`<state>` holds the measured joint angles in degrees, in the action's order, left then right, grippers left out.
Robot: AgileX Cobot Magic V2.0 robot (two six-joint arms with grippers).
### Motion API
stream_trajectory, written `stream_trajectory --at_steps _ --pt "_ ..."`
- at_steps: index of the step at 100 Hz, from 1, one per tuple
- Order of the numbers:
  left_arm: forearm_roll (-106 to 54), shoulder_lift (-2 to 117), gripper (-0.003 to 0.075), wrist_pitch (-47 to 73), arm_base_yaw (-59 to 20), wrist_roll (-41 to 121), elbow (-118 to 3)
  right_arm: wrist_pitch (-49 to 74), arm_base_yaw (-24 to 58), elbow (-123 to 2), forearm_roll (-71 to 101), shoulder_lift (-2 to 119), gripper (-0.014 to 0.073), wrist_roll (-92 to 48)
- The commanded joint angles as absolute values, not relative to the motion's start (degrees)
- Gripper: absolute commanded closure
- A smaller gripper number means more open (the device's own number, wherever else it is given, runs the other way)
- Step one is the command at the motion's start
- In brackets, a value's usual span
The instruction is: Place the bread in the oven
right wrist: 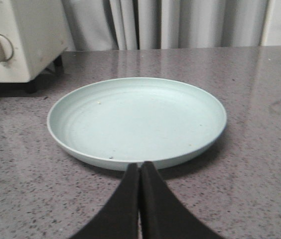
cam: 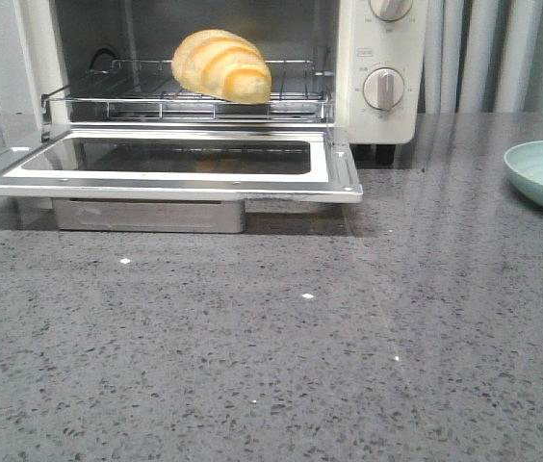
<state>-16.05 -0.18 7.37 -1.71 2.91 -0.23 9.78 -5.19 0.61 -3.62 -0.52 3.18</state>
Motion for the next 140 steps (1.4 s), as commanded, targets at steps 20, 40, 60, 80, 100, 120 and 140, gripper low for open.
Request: stream_trajectory --at_steps 20,40,60,80,100,120,140 --pt "-16.7 -1.6 0.0741 2.9 -1.7 2.9 -1.5 7.3 -3.8 2.0 -5.2 -1.6 0.0667 2.8" --pt "-16.7 -1.6 0.0741 2.9 -1.7 2.9 -1.5 12.1 -3.8 2.0 -5.2 -1.6 0.0667 2.8" --pt "-16.7 -1.6 0.0741 2.9 -1.7 2.9 -1.5 15.8 -3.8 2.0 -5.2 -1.6 0.0667 2.8" --pt "-16.7 -1.6 0.0741 2.9 -1.7 2.9 -1.5 18.6 -3.8 2.0 -5.2 -1.6 0.0667 2.8" --pt "-16.7 -1.6 0.0741 2.9 -1.7 2.9 -1.5 18.6 -3.8 2.0 -5.2 -1.6 0.0667 2.8" --pt "-16.7 -1.6 0.0741 2.9 -1.7 2.9 -1.5 18.6 -3.8 2.0 -5.2 -1.6 0.0667 2.8" --pt "-16.7 -1.6 0.0741 2.9 -1.7 2.9 -1.5 18.6 -3.8 2.0 -5.2 -1.6 0.0667 2.8"
